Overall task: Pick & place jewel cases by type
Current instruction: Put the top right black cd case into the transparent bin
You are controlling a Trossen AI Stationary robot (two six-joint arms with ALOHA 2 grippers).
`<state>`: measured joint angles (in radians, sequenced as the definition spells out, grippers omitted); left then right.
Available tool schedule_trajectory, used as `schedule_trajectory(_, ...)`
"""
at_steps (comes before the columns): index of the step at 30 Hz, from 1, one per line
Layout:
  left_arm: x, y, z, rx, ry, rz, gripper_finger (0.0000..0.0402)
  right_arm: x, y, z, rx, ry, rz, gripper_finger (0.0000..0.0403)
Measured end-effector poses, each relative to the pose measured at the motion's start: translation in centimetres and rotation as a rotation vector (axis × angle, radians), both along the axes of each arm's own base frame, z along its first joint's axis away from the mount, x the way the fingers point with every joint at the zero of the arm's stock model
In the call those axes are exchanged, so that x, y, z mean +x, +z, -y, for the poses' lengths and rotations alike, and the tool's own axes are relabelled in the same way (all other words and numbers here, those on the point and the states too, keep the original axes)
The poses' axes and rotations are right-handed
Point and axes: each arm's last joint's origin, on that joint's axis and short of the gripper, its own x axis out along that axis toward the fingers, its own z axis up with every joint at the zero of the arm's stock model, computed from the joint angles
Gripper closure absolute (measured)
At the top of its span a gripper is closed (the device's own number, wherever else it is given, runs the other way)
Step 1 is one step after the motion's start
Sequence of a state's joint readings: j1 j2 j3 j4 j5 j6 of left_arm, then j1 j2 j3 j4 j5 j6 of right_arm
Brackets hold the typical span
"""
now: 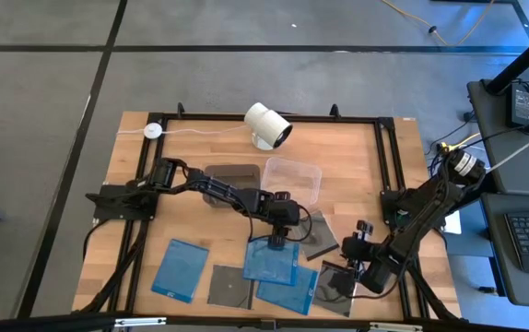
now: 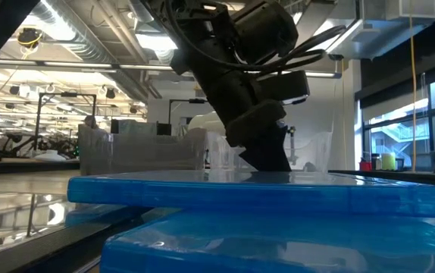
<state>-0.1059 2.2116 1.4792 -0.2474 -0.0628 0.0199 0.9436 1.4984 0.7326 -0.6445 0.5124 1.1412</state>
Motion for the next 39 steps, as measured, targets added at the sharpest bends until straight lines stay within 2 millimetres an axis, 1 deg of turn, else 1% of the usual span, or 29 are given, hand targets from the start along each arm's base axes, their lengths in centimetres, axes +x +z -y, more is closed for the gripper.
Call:
schedule_trajectory(4,0.0,0.0,0.0,0.0,-0.001,0.007,0.0237,0.1,-0.7,-0.1,-0.027,-0.033,0.006,0.0219)
schedule_trajectory(11,0.1,0.0,0.0,0.0,0.0,0.011,0.0236,0.6,-3.1,-0.8,-0.067,-0.032,-0.026,0.0219)
schedule_trajectory(16,0.1,0.0,0.0,-0.001,-0.001,0.011,0.0239,0.8,-4.0,-1.0,-0.081,-0.075,-0.013,0.0219)
schedule_trajectory(29,0.1,0.0,0.0,-0.005,-0.007,0.016,0.0241,1.2,-4.1,-1.1,-0.081,-0.089,0.061,0.0219)
schedule_trajectory(34,0.1,0.0,0.0,-0.006,-0.007,0.016,0.0241,1.3,-4.2,-1.1,-0.064,-0.114,0.073,0.0219)
schedule_trajectory(39,0.1,0.0,0.0,-0.007,-0.008,0.016,0.0244,1.8,-4.1,-0.7,-0.035,-0.179,0.078,0.0219)
